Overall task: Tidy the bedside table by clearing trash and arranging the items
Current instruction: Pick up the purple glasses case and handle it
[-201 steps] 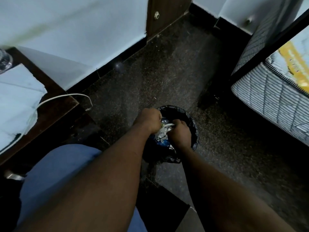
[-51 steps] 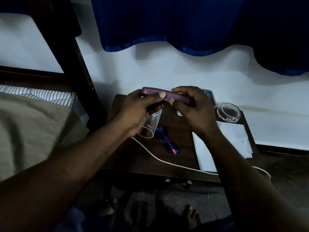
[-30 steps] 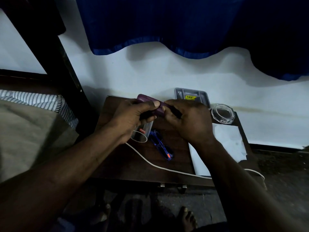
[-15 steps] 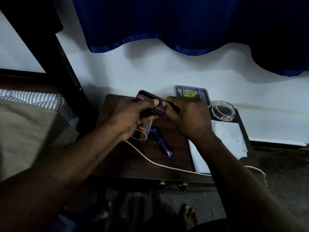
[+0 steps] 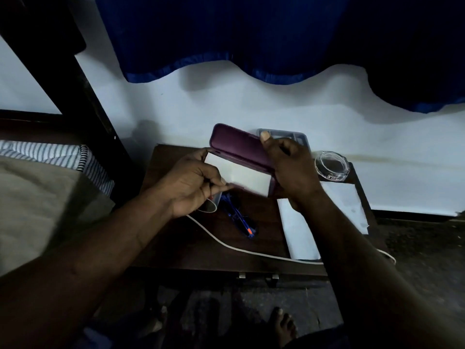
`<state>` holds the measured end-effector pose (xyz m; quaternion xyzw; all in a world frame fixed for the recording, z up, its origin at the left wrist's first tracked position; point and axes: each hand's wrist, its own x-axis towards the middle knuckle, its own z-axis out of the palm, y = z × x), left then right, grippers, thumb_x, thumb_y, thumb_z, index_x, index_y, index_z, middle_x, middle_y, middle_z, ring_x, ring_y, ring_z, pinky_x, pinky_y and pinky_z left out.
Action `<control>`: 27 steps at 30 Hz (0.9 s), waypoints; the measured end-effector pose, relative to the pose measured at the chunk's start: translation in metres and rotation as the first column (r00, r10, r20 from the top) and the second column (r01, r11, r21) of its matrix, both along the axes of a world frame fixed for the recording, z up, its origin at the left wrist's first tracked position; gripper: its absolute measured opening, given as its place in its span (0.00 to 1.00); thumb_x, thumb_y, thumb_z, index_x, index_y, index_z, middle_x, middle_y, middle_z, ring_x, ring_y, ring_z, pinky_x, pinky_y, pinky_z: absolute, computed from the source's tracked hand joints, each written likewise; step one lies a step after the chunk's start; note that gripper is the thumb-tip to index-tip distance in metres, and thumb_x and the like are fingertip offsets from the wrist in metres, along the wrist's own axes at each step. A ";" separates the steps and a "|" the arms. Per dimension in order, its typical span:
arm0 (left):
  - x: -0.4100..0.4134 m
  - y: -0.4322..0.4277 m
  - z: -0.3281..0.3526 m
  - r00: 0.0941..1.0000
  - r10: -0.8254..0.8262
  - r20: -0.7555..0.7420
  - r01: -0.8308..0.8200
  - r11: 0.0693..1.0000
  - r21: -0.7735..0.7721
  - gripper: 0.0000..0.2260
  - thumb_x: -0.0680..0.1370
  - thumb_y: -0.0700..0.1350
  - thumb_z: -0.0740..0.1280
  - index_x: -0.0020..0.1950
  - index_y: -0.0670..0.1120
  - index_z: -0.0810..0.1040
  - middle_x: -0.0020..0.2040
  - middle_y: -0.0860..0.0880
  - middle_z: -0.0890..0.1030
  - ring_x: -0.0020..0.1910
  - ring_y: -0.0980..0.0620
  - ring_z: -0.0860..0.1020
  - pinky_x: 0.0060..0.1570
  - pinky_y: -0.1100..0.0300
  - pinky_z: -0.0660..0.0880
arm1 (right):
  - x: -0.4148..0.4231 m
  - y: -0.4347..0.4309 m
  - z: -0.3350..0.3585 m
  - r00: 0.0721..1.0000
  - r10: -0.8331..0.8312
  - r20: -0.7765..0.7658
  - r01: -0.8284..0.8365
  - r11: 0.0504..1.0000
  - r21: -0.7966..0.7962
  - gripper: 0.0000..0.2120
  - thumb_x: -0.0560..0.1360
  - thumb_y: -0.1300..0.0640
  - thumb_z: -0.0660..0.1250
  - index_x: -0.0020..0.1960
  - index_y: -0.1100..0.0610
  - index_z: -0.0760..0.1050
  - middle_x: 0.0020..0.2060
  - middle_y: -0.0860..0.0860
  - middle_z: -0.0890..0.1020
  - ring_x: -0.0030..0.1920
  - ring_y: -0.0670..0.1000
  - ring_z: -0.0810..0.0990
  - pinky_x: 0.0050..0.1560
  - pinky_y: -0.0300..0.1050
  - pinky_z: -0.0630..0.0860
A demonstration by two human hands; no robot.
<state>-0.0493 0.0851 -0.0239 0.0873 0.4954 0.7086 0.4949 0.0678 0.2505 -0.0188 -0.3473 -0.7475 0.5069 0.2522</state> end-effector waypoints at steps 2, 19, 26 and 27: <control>0.002 0.000 -0.003 0.996 -0.084 0.029 0.083 0.996 0.012 0.27 0.70 0.18 0.54 0.60 0.40 0.78 0.53 0.39 0.85 0.50 0.41 0.86 0.45 0.47 0.85 | -0.002 -0.002 0.000 0.997 -0.046 -0.067 0.034 0.986 -0.165 0.27 0.73 0.32 0.70 0.38 0.58 0.77 0.33 0.51 0.73 0.36 0.50 0.71 0.41 0.50 0.69; -0.008 -0.002 -0.002 1.000 0.002 -0.006 -0.003 0.998 -0.068 0.17 0.74 0.24 0.66 0.52 0.44 0.82 0.50 0.43 0.87 0.46 0.44 0.88 0.38 0.53 0.84 | -0.004 -0.014 0.014 0.999 0.006 -0.049 -0.020 0.961 -0.277 0.25 0.75 0.36 0.71 0.54 0.59 0.83 0.51 0.58 0.86 0.55 0.60 0.85 0.57 0.68 0.81; -0.014 -0.001 -0.001 0.992 0.125 -0.035 -0.127 0.989 -0.081 0.16 0.75 0.25 0.67 0.55 0.43 0.81 0.50 0.43 0.87 0.46 0.44 0.88 0.39 0.54 0.84 | 0.006 -0.016 0.006 0.982 0.178 0.062 -0.124 0.857 -0.501 0.17 0.79 0.63 0.71 0.66 0.57 0.73 0.57 0.58 0.85 0.46 0.58 0.89 0.38 0.47 0.85; -0.014 -0.002 0.000 0.992 0.125 -0.020 -0.127 0.989 -0.075 0.13 0.77 0.28 0.67 0.56 0.43 0.82 0.51 0.43 0.87 0.48 0.43 0.88 0.40 0.53 0.84 | 0.005 -0.015 0.006 0.985 0.163 0.056 -0.116 0.867 -0.485 0.15 0.80 0.64 0.69 0.66 0.57 0.73 0.56 0.58 0.85 0.45 0.57 0.89 0.37 0.46 0.84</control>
